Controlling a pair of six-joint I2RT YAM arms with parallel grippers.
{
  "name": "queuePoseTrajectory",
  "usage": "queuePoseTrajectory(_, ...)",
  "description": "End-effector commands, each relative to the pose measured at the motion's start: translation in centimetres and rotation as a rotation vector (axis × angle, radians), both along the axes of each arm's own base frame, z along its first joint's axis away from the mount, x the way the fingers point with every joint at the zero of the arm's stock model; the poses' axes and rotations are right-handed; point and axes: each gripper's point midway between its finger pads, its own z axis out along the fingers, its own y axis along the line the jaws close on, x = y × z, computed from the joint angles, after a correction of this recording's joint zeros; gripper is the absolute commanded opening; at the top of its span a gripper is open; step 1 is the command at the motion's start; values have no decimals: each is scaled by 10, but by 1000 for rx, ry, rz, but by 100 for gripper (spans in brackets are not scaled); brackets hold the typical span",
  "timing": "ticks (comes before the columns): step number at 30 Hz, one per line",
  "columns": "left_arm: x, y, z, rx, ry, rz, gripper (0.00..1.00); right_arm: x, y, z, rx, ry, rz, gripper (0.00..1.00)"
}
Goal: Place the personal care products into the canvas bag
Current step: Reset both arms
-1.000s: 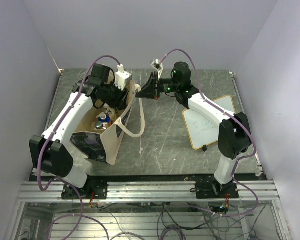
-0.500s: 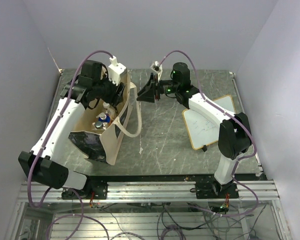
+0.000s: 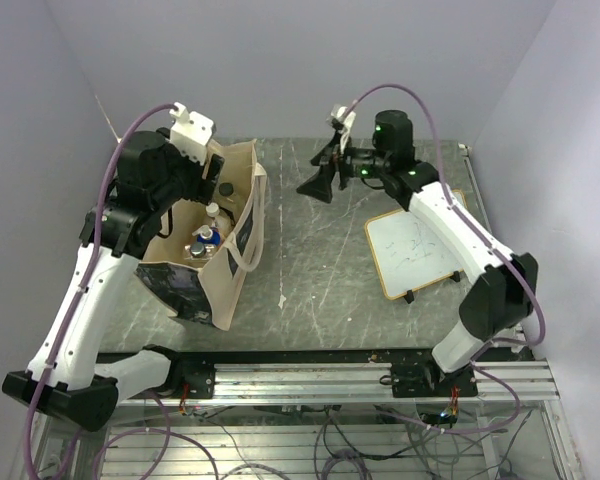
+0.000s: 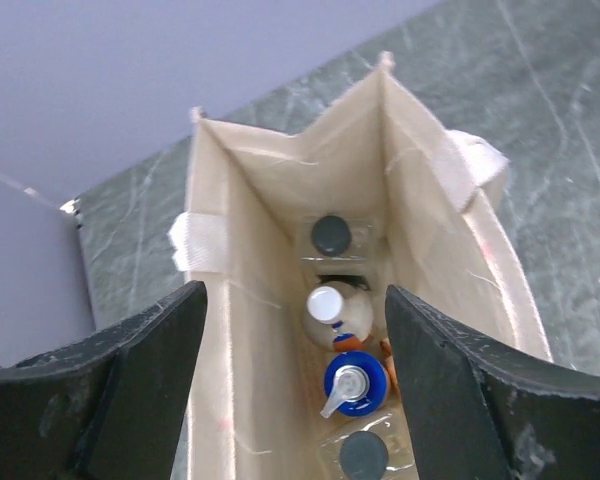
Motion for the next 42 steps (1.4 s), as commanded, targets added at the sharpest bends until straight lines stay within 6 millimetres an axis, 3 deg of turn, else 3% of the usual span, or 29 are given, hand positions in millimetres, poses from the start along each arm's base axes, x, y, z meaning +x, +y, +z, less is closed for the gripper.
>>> queuePoseTrajectory(1, 10, 40, 20, -1, -113, 238, 86, 32, -70, 6, -143, -20, -353, 100)
queuePoseTrajectory(3, 9, 54, 24, 9, -134, 313, 93, 47, -109, 8, -170, 0, -513, 100)
queuePoseTrajectory(7, 5, 74, 27, 7, -151, 422, 100, 57, -177, 15, -233, 0, -831, 100)
queuePoseTrajectory(10, -4, 85, 34, -48, -181, 472, 100, 48, -210, 26, -260, -78, -989, 100)
queuePoseTrajectory(15, -15, 92, 43, -121, -196, 468, 100, 17, -250, 47, -291, -214, -1095, 100)
queuePoseTrajectory(23, -40, 96, 56, -218, -238, 398, 100, -26, -277, 93, -220, -319, -1106, 100)
queuePoseTrajectory(28, -55, 87, 59, -234, -258, 316, 100, -49, -282, 101, -220, -348, -1096, 100)
queuePoseTrajectory(35, -69, 89, 54, -234, -279, 309, 100, -64, -295, 108, -175, -375, -1145, 100)
queuePoseTrajectory(42, -82, 91, 66, -218, -326, 279, 100, -68, -302, 121, -130, -323, -1173, 100)
